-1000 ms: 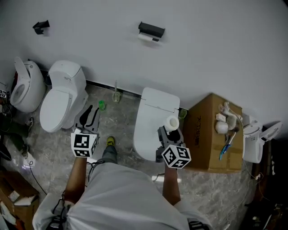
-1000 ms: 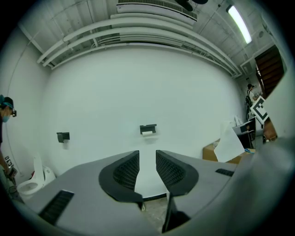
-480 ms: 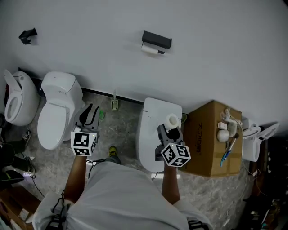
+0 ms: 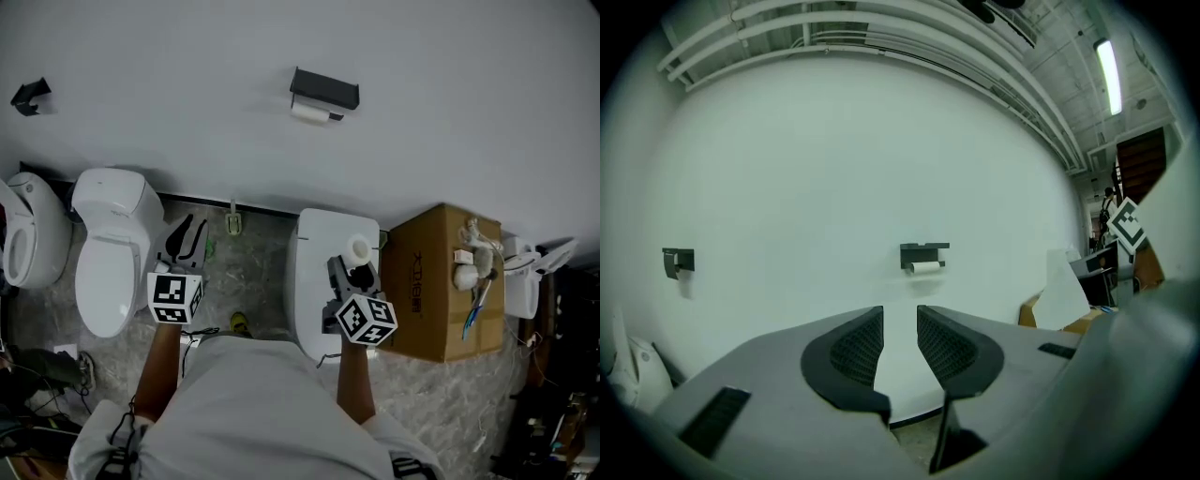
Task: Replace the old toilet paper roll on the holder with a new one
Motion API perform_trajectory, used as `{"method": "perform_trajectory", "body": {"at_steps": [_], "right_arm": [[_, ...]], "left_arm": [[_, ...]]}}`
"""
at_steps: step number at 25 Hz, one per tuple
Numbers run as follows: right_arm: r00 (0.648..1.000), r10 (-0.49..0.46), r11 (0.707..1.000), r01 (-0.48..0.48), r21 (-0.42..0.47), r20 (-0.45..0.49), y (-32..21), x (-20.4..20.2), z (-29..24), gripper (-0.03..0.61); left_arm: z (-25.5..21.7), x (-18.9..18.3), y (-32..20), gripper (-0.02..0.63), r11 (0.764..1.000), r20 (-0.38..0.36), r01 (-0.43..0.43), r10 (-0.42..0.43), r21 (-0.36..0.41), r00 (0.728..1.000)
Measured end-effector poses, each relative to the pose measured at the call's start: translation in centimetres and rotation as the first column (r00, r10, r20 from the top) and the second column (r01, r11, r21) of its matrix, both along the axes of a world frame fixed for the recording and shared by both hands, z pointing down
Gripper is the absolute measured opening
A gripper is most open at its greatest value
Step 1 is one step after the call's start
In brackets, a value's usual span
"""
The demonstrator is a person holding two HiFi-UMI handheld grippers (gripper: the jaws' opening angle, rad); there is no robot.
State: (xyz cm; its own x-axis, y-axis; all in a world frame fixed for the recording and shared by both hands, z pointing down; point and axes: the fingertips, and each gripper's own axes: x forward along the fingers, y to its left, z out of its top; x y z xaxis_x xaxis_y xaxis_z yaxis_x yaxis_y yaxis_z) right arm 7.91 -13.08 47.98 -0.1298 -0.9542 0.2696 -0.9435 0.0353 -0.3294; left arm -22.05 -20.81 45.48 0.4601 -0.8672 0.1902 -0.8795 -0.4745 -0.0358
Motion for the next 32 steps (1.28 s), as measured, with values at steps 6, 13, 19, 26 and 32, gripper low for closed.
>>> {"method": "perform_trajectory", "body": {"at_steps": [6,13,19,26,32], "right_arm": [[1.0,0.021,1.0,-0.021,0.004,-0.002,-2.0,0.1,-0.2,0.289],[0.999,0.037,0.999,-0.037,0.002,-0.007,-4.5,1.0,-0.2,0.288],[0.998,0.05,0.999,-0.05,0.005,0.027,-7.8,3.2,0.7,0.288],[0.997,0.059,0.998,-0.06,0.008,0.053,-13.6,7.0,1.1,0.288],[0.994,0.051,0.999,-0.05,-0.004,0.097,-18.5,9.6,1.5,0.289]], "left_arm": [[0.2,0.3,-2.4,0.112,1.0,-0.008,-0.024,0.024,-0.001,1.0],[0.6,1.9,-5.3,0.112,0.999,-0.013,-0.05,0.05,-0.002,0.999],[0.7,4.7,-8.8,0.112,0.996,0.011,-0.085,0.085,0.006,0.996],[0.7,8.8,-14.9,0.112,0.994,0.039,-0.11,0.11,0.008,0.993],[0.2,12.1,-19.3,0.112,0.994,0.044,-0.111,0.11,0.008,0.993]]}}
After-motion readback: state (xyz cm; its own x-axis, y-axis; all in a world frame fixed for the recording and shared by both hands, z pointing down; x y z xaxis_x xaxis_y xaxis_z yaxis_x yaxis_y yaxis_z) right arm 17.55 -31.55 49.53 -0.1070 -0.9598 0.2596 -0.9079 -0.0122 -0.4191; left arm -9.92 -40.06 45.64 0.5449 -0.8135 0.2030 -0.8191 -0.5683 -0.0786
